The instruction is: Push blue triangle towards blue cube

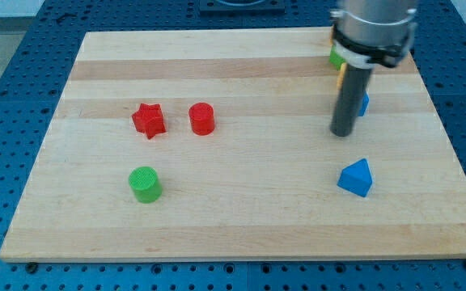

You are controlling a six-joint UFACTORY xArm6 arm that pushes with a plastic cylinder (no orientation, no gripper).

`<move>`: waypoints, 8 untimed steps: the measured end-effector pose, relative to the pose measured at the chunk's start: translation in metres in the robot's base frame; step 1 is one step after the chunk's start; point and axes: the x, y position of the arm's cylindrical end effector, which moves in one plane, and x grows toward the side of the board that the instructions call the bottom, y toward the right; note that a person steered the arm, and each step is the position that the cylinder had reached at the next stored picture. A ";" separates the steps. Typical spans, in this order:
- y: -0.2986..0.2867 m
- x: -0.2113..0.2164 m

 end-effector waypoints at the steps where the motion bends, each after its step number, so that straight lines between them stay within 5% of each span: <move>1: 0.042 0.015; 4: 0.062 0.127; 8: -0.044 0.097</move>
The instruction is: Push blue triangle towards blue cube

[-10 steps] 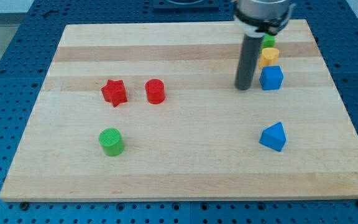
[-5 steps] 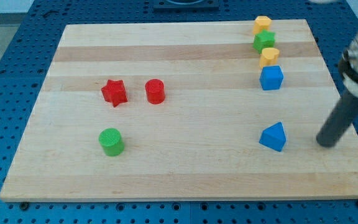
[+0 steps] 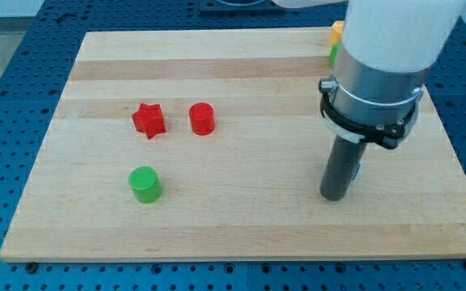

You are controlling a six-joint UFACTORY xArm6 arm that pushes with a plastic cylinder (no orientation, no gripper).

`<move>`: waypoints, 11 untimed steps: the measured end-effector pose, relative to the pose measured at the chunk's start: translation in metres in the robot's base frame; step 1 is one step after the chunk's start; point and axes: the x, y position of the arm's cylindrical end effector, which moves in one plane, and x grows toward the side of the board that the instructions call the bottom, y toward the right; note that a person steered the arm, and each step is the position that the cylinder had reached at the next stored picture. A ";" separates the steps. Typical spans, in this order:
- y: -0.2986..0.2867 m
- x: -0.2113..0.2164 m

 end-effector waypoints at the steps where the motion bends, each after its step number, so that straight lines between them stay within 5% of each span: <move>1: 0.001 -0.015; 9: 0.042 -0.060; 11: -0.016 -0.082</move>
